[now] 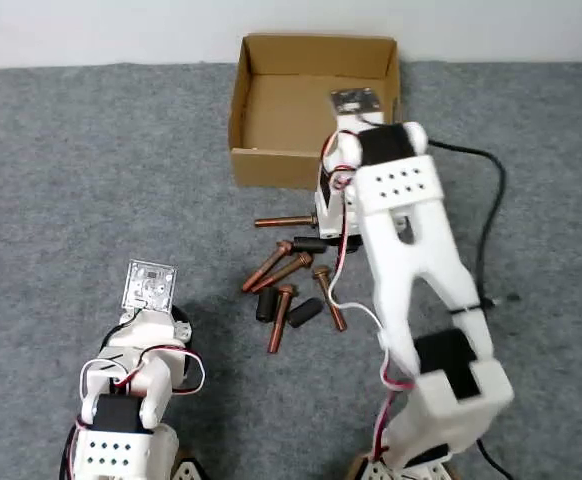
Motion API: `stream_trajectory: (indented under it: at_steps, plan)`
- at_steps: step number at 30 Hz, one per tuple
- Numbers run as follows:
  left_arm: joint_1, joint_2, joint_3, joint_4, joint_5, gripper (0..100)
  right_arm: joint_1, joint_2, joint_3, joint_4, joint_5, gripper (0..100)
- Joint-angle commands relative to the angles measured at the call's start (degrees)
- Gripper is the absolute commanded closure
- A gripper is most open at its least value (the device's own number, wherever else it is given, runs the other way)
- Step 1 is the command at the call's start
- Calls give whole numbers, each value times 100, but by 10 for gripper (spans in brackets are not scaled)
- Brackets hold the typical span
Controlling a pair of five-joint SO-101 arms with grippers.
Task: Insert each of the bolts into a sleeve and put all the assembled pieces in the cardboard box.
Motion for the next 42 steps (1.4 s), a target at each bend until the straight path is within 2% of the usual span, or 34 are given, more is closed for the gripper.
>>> stream_trajectory:
  at_steps: [1, 7, 11, 17, 20, 27, 30, 36, 42]
  plan:
    - [132, -53, -22, -132, -62, 993, 57, -1086, 62, 242, -202, 991]
    - [-53, -44, -374, -44, -26, 994, 532, -2571, 1371, 242, -220, 991]
    - [-114, 0, -1138, 466, -26, 994, 927, -3574, 2382, 163, -211, 991]
    - [-26, 185, -2211, 1240, -26, 994, 1007, -5182, 3771, -119, -220, 991]
    - [308, 949, -2721, 1574, -26, 994, 1051, -5912, 4519, -259, -229, 991]
    - [985, 3464, -4488, 2259, -18, 993, 2026, -7134, 5802, -497, -229, 991]
    - [1240, 4352, -5059, 2259, -9, 992, 2237, -7503, 6127, -497, -229, 991]
    - [1802, 5618, -5868, 1987, 993, 992, 2651, -8233, 6593, -699, -229, 991]
    - [2268, 6602, -6360, 1969, 2013, 994, 2659, -8752, 6910, -831, -237, 991]
